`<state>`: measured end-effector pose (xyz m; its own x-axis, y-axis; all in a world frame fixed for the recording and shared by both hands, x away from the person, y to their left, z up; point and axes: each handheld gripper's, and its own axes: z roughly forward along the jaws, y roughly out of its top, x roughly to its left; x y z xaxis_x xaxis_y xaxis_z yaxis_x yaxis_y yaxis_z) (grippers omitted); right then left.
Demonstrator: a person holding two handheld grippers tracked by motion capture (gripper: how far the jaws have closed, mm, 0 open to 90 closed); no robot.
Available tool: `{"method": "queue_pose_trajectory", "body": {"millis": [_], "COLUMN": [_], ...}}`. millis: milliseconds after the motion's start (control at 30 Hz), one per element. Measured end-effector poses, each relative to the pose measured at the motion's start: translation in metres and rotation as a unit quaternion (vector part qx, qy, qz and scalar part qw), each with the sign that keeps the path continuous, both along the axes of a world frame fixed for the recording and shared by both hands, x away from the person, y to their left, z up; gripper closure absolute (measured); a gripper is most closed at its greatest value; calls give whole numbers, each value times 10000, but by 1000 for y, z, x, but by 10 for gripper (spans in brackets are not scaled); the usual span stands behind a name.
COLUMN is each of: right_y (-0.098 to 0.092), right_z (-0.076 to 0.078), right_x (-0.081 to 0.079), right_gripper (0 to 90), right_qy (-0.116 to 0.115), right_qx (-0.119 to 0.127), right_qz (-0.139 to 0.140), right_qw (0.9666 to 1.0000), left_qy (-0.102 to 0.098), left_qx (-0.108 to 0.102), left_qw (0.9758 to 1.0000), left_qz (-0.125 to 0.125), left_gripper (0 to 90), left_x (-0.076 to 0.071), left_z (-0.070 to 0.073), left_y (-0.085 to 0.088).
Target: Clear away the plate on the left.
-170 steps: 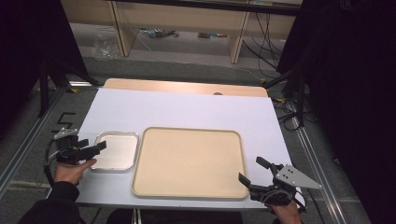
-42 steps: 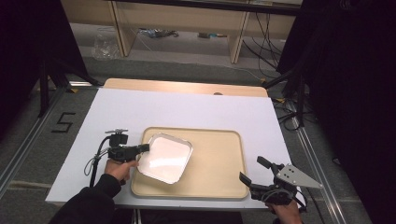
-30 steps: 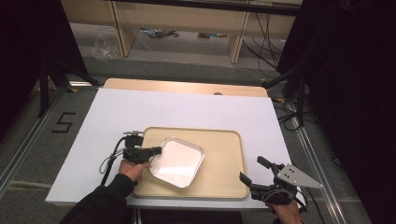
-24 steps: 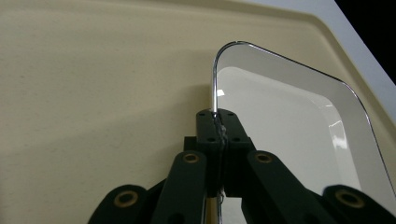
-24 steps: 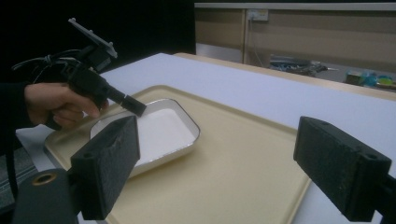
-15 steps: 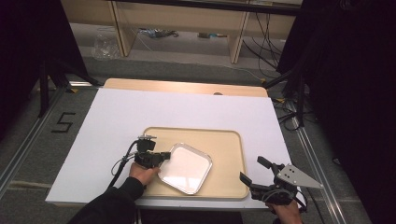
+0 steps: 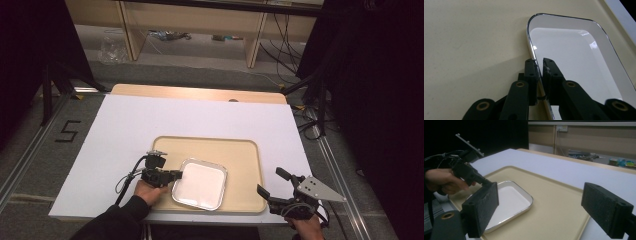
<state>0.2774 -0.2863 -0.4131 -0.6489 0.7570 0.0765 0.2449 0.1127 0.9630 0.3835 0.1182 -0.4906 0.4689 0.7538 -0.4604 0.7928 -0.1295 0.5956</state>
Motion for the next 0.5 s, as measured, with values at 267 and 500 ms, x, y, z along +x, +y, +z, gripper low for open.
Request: {"method": "queue_pose_trajectory", "body": {"millis": [267,500], "right_y": [0,1], "right_z": [0,0], "right_x": [0,-1], "right_gripper": [152,152], "right_qy": [7,96], "right_qx": [-2,56], "right_qz": [-14,1], "right_qw": [10000,9999], "left_qy": [145,253], "left_qx": [-171,-326], "left_qw": [9997,9990], "left_qz": [-93,-171], "left_gripper": [783,773], "left_x": [-10,-14], "left_z": [1,0], "left_y": [6,6]}}
